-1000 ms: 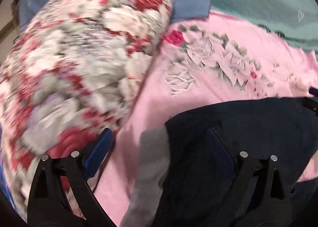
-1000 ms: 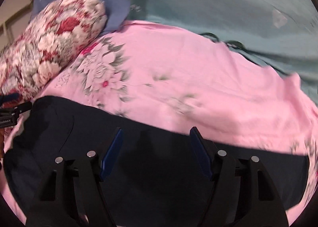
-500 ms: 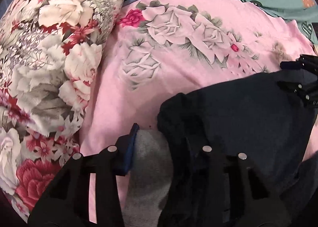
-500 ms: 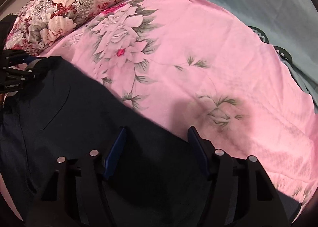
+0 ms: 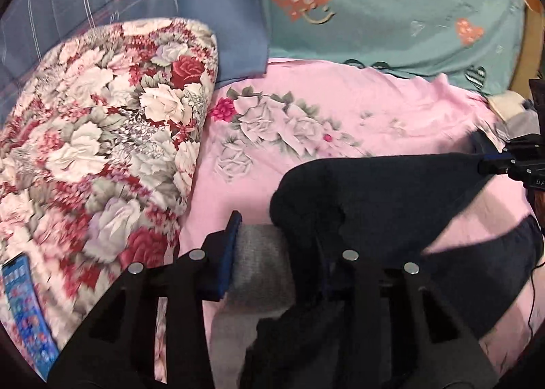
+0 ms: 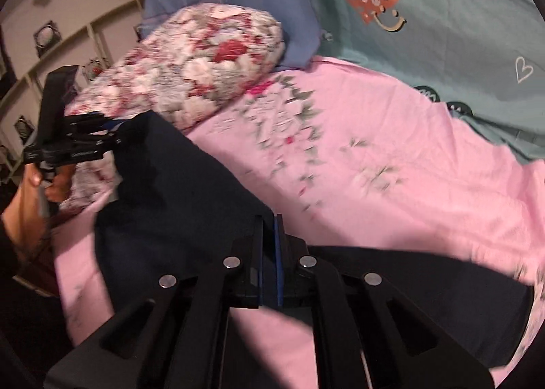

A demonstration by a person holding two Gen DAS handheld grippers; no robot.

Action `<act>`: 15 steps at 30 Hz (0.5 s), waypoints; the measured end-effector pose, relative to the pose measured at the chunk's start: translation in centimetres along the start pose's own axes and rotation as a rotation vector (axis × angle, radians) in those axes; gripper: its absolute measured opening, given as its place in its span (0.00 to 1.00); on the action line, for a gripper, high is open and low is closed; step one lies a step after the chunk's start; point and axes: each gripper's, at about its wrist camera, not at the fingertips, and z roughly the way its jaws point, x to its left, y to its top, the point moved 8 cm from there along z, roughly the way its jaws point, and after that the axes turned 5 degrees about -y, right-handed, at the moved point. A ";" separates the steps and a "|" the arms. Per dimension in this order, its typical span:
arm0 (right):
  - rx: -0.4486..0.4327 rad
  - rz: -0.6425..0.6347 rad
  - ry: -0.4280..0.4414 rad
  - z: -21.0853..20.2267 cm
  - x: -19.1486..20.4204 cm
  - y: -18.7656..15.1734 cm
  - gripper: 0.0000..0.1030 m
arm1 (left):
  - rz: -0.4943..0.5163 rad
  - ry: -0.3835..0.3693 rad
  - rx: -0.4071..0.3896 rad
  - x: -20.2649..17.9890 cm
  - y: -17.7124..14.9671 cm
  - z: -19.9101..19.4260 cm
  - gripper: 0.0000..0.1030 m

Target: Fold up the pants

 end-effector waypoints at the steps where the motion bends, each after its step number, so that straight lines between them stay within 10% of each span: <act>1: 0.009 -0.003 0.018 -0.7 0.8 -1.1 0.05 | 0.008 -0.007 -0.001 -0.5 -0.8 -0.8 0.38; 12: 0.203 0.077 0.063 3.7 6.9 -13.6 0.17 | -0.200 0.003 0.103 1.5 -11.9 -1.8 0.83; 15: 0.185 0.076 0.110 3.2 7.9 -13.7 0.45 | -0.253 0.015 0.108 2.5 -13.3 -3.4 0.88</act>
